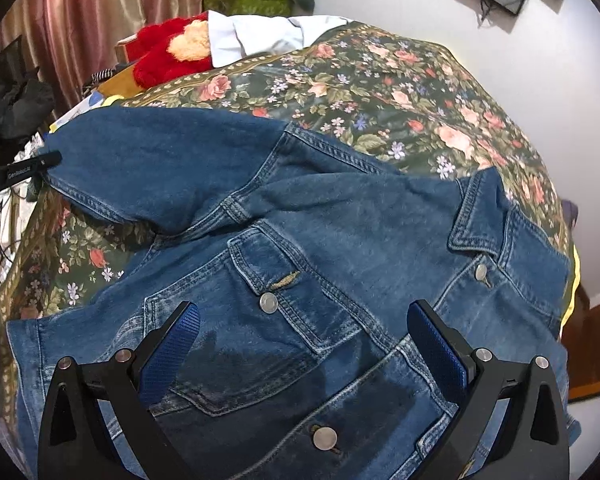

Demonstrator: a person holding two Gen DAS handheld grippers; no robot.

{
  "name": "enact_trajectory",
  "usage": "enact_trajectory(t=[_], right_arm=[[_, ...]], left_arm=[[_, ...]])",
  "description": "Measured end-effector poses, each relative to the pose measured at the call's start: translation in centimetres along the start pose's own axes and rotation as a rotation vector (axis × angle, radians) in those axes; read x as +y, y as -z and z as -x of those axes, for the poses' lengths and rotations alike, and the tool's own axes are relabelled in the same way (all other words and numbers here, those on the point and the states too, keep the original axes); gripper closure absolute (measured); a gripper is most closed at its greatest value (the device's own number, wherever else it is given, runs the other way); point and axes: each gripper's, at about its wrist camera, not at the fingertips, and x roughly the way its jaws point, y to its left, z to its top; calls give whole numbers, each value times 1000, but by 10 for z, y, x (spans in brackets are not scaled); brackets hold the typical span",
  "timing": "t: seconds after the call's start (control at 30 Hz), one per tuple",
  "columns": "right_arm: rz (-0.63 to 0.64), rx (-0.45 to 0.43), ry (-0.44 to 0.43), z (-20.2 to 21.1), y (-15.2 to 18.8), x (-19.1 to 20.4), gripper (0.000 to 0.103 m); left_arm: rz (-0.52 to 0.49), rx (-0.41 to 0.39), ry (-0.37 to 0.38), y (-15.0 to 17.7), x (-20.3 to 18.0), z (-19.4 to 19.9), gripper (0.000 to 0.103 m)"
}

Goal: Fold large clothes

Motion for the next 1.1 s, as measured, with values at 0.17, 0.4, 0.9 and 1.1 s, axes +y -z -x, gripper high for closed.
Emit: enact_trajectory(t=[0.17,0.4,0.9,1.1], right_arm=[[-40,-14,-2,16,4,-14,0],[-122,-90,52,65,24,-52,0],[-407,-119,161,131,106,-159,0],[-492,-97,133,128,127,-176,0]], left_arm=[[-100,-170,66,-38,-33,48,92],[-256,-300,237,-77,-120,99,96],[-629,115,644,31,-324,87,96],[-758,167,616,78,-340,82,90]])
